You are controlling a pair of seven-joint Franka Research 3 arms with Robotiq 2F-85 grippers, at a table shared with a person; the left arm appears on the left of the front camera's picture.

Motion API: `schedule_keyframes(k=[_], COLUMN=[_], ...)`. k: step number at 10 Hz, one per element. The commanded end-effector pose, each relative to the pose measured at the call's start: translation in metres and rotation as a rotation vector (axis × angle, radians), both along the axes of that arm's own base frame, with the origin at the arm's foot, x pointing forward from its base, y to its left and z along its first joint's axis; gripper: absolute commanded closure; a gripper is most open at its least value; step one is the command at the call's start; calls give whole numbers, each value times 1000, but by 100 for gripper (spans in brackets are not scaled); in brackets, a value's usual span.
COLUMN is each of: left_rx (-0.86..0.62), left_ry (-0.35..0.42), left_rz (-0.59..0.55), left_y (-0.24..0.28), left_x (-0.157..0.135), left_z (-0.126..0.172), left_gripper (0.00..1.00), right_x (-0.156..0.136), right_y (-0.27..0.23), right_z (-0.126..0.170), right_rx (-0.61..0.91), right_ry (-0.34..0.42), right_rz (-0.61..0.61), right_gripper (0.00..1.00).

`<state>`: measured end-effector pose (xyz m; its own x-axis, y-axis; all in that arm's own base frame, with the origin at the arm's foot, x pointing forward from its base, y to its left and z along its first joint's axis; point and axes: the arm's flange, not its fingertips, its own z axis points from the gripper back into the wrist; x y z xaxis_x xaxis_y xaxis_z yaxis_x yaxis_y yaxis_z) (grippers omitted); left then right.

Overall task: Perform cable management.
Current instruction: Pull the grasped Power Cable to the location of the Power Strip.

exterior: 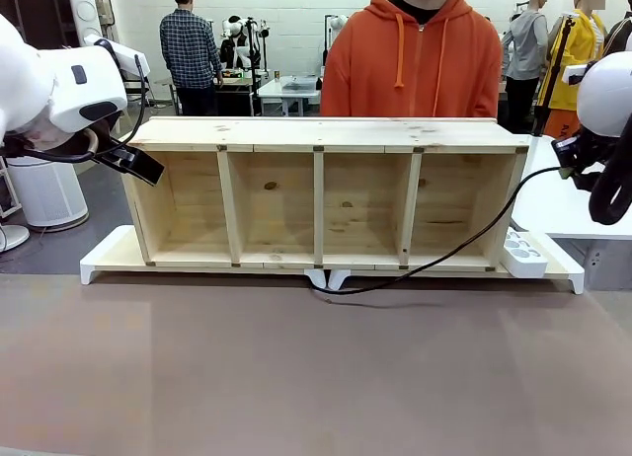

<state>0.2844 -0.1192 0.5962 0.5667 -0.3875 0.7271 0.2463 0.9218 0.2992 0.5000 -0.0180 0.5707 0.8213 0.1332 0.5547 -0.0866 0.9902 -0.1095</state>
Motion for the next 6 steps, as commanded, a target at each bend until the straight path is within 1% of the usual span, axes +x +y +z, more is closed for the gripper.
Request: schedule_keyframes(k=[1, 4, 6], left_rx=[0, 0, 0], left_ry=[-11, -11, -11], left_rz=[-3, -3, -3], left_y=[-1, -1, -1], left_x=[1, 1, 1], left_z=[-1, -1, -1], left_gripper=[0, 0, 0], right_x=[16, 26, 24], right_y=[-6, -8, -4], right_z=[-2, -8, -11], right_rx=[30, 8, 9], right_ry=[-12, -22, -21], right_rz=[37, 55, 61], right_gripper=[85, 85, 85])
